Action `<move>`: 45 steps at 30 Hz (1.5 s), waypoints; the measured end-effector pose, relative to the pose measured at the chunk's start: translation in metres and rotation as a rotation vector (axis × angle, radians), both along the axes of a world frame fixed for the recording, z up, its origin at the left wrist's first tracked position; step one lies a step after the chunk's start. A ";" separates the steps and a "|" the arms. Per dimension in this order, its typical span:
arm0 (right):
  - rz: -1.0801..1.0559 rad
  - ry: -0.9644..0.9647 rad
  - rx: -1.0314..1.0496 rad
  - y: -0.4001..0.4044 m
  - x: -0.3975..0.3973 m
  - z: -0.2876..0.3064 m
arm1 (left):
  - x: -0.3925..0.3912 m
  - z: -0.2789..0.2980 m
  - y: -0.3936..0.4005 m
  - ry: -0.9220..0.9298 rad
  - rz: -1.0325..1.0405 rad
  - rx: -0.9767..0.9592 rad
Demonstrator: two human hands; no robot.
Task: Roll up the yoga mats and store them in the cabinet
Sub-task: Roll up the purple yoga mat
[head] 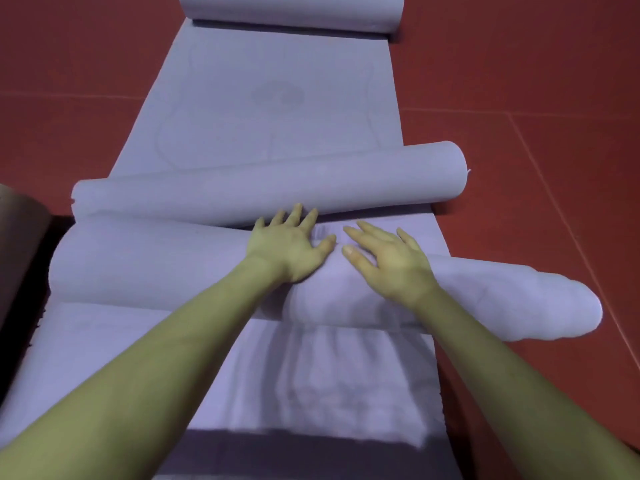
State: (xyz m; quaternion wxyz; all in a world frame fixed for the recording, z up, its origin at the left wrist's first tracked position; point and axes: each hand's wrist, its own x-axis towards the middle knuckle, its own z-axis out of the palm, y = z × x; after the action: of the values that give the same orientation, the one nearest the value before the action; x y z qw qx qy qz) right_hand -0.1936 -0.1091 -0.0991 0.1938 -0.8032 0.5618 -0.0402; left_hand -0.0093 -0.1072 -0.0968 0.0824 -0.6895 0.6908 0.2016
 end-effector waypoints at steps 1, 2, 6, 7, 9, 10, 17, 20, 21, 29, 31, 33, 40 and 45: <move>-0.002 -0.011 -0.044 0.010 0.000 0.000 | 0.001 -0.001 -0.006 0.000 0.004 0.010; -0.009 -0.021 -0.093 0.018 0.001 0.000 | 0.002 -0.001 -0.010 0.001 0.007 0.018; 0.022 0.085 -0.146 0.033 -0.001 -0.004 | 0.001 0.000 -0.013 0.030 -0.006 0.006; 0.025 0.102 -0.153 0.033 -0.002 -0.004 | 0.002 0.001 -0.009 0.037 -0.029 -0.037; 0.024 0.122 -0.154 0.031 -0.002 -0.004 | 0.009 0.005 0.004 0.076 -0.120 -0.160; 0.019 0.129 -0.149 0.029 -0.001 -0.003 | 0.014 0.007 0.012 0.088 -0.179 -0.221; 0.043 0.129 -0.077 0.007 -0.002 0.004 | 0.044 0.013 0.038 -0.105 -0.378 -0.245; 0.149 0.142 -0.197 0.018 -0.005 0.000 | 0.044 0.011 0.035 -0.194 -0.417 -0.203; 0.200 0.215 -0.168 0.020 -0.007 0.001 | 0.044 0.009 0.035 -0.212 -0.424 -0.199; 0.223 0.213 -0.193 0.033 -0.003 0.005 | 0.043 -0.003 0.047 -0.096 -0.467 -0.434; 0.204 0.178 -0.256 0.039 -0.004 0.001 | 0.042 -0.005 0.051 -0.078 -0.475 -0.490; 0.192 0.162 -0.272 0.047 -0.004 0.002 | 0.040 -0.007 0.059 -0.058 -0.472 -0.545; 0.204 0.127 -0.306 0.076 -0.021 0.010 | 0.026 0.003 0.094 -0.027 -0.458 -0.561; 0.224 0.141 -0.210 0.101 -0.041 0.022 | 0.013 0.005 0.124 0.008 -0.475 -0.528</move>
State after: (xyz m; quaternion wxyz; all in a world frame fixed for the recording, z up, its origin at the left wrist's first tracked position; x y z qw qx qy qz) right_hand -0.2348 -0.0081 -0.0772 0.0723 -0.8776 0.4735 -0.0202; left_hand 0.0041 0.0170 -0.0919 -0.0568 -0.5063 0.8604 -0.0057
